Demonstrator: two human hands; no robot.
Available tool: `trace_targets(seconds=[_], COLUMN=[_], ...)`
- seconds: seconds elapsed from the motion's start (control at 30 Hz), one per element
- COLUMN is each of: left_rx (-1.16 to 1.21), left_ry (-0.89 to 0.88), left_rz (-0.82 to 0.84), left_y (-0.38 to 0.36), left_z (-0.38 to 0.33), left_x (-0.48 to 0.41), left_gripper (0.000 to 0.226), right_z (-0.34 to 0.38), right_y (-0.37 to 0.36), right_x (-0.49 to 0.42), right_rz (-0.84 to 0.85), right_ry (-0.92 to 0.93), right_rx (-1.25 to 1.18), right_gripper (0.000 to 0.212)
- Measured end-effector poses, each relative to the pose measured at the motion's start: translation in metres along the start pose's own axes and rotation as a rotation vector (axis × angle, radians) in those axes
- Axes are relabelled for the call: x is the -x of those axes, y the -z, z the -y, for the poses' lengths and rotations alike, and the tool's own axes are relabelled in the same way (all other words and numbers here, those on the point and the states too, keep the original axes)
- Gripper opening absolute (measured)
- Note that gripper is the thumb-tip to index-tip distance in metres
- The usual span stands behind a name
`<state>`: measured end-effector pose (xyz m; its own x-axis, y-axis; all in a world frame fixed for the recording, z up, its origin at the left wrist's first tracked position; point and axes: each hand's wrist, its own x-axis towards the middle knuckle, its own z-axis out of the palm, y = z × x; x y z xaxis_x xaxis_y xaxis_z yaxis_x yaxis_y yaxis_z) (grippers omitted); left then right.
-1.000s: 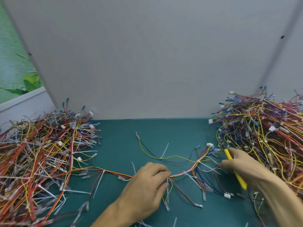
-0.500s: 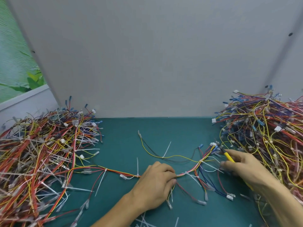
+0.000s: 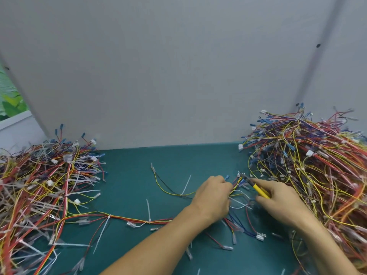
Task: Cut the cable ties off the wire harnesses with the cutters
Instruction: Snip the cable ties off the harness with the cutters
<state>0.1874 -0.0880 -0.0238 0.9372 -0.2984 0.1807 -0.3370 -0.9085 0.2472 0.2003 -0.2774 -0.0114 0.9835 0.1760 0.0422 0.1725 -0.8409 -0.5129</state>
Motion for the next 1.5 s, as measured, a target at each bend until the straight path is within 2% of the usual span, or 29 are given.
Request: trace_targets(seconds=[0.2,0.43,0.5,0.67,0.77,0.83,1.1,1.5], left_rx=[-0.008,-0.117,0.006,0.53,0.853,0.952,0.977,0.965], left_ry=[0.091,0.178,0.241,0.391,0.484,0.537,0.557,0.55], left_rz=[0.058,0.128,0.107,-0.036,-0.072,-0.084,-0.086,-0.087], left_y=[-0.011,-0.009,-0.012,-0.019,-0.023,-0.024,-0.024,-0.023], left_z=[-0.008,-0.018,-0.014,0.013,0.02,0.022,0.022,0.022], left_x=[-0.014,-0.033,-0.032,-0.021,-0.017,-0.017,-0.017,-0.016], left_gripper=[0.026,0.023,0.021,0.011,0.021,0.023,0.019,0.016], right_z=[0.0,-0.001,-0.001,-0.001,0.0,-0.001,-0.003,-0.001], right_y=[-0.005,-0.005,-0.003,-0.003,-0.006,-0.008,-0.011,-0.014], right_x=[-0.001,-0.001,0.0,-0.001,0.0,0.0,-0.001,-0.001], right_rz=[-0.057,-0.042,-0.054,-0.05,0.007,0.04,0.081,0.034], right_ry=[-0.001,0.0,0.012,0.105,0.148,0.166,0.175,0.174], right_rx=[0.051,0.059,0.064,0.167,0.27,0.334,0.519,0.617], right_gripper=[0.027,0.025,0.026,0.028,0.023,0.02,0.034,0.032])
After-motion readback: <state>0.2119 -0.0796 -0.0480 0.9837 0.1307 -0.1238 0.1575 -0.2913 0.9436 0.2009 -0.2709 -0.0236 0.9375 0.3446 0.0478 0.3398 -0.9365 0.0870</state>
